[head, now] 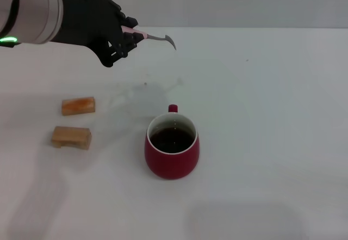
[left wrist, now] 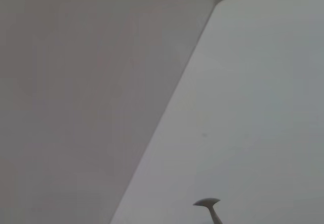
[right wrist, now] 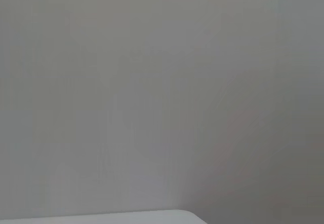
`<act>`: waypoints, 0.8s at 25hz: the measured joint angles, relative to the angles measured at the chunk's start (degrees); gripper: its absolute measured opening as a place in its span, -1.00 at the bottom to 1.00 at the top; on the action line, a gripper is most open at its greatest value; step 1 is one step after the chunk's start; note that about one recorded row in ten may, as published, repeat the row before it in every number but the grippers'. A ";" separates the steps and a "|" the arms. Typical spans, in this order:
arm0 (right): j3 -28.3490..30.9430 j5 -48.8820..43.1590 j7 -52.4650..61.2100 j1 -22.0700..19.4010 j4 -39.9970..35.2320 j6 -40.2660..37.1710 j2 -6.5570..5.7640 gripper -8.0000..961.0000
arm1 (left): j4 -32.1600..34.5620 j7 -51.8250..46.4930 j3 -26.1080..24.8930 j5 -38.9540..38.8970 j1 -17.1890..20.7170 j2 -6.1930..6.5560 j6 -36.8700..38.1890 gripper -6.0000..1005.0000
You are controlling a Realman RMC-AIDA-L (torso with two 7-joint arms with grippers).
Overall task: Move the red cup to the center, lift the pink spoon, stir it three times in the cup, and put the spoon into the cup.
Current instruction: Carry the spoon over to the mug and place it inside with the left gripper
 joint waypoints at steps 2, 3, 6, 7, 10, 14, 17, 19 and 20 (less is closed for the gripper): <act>-0.01 0.00 0.00 -0.13 0.08 0.01 0.04 -0.98 | -0.01 0.04 0.18 0.02 0.74 -0.01 1.40 -0.65; -0.02 0.00 0.00 -0.18 0.11 0.01 0.05 -0.98 | 0.00 0.09 0.30 0.03 1.14 -0.01 2.31 -0.65; -0.16 0.00 0.00 -0.33 0.26 0.01 0.07 -0.99 | 0.05 0.74 0.71 0.03 2.35 -0.01 4.23 -0.65; -0.19 0.00 0.00 -0.38 0.31 0.01 0.07 -0.99 | 0.07 1.28 0.89 0.03 2.66 -0.01 4.49 -0.65; -0.18 0.00 0.00 -0.43 0.36 0.06 0.07 -0.99 | 0.12 2.20 1.04 0.02 2.66 -0.01 3.66 -0.65; -0.03 0.00 0.00 -0.48 0.29 0.16 0.10 -0.99 | 0.24 2.19 0.54 0.01 0.87 0.03 -0.75 -0.65; 0.00 0.68 0.00 -0.47 0.09 0.67 0.12 -0.98 | 0.33 1.94 -0.28 -0.37 -0.97 0.04 -4.83 -0.65; 0.00 1.35 0.00 -0.34 0.02 1.24 0.10 -0.98 | 0.33 1.91 -0.60 -0.59 -1.84 0.01 -6.73 -0.65; 0.01 1.52 0.00 -0.26 -0.04 1.45 0.07 -0.98 | 0.33 1.91 -0.60 -0.59 -1.84 0.01 -6.73 -0.65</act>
